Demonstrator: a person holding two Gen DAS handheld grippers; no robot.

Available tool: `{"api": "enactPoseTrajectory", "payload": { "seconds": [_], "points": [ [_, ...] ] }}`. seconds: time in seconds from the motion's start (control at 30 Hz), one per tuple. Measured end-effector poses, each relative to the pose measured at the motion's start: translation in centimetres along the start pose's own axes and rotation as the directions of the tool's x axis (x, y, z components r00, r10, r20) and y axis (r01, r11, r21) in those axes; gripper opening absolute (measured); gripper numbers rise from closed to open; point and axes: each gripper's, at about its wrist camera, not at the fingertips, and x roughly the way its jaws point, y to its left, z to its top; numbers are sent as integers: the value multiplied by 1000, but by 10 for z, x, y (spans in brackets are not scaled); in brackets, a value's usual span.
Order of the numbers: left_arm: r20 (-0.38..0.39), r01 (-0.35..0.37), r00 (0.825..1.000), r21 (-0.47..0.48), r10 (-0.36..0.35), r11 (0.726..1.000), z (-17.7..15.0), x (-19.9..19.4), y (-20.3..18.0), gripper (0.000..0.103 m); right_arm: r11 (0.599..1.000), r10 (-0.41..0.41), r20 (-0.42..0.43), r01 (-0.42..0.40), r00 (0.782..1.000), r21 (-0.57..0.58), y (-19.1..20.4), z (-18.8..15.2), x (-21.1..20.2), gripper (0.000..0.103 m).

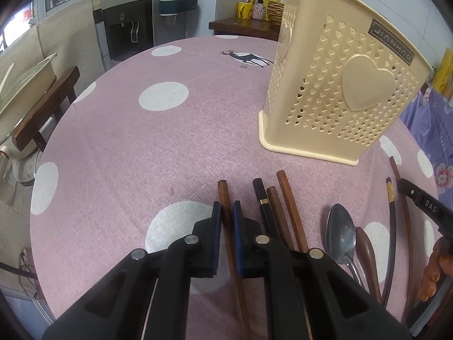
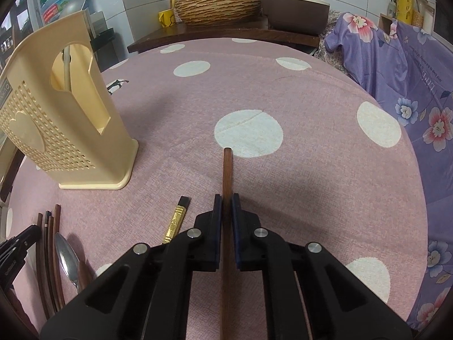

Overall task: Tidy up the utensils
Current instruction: 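Grasp a wooden chopstick with each tool and lift them, then lower both held chopsticks into the cream holder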

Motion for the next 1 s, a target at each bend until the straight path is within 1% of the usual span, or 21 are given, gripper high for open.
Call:
{"api": "enactPoseTrajectory", "payload": {
  "seconds": [0.17,0.3,0.43,0.5,0.6,0.73,0.77,0.83,0.9,1.0],
  "points": [
    [26,12,1000,-19,-12,1000,3,-3,6,9,999,39,16,-39,999,24,-4,1,-6,7],
    [84,56,995,-35,-53,998,8,-21,9,9,996,75,59,-78,995,49,-8,4,-22,7],
    [154,106,983,-36,-100,994,18,-48,12,9,990,118,125,-126,985,57,-11,9,-48,7],
    [203,125,972,-34,-116,992,24,-68,15,9,987,140,168,-150,976,49,-12,14,-66,7],
    [286,146,949,-18,-135,989,36,-102,17,9,985,162,241,-173,957,23,-12,20,-97,7],
    [392,147,909,10,-140,989,48,-145,18,9,982,186,320,-189,929,-22,-10,28,-136,7],
    [407,146,903,14,-140,989,51,-151,18,9,981,188,332,-190,925,-28,-9,30,-142,7],
    [432,142,891,22,-137,990,56,-161,17,9,980,195,349,-192,917,-43,-6,31,-153,7],
    [447,133,885,29,-132,991,58,-166,16,9,980,198,359,-191,912,-55,-5,33,-161,7],
    [458,122,880,31,-122,992,60,-168,17,9,982,191,363,-173,912,-82,0,34,-167,7]
  ]
}}
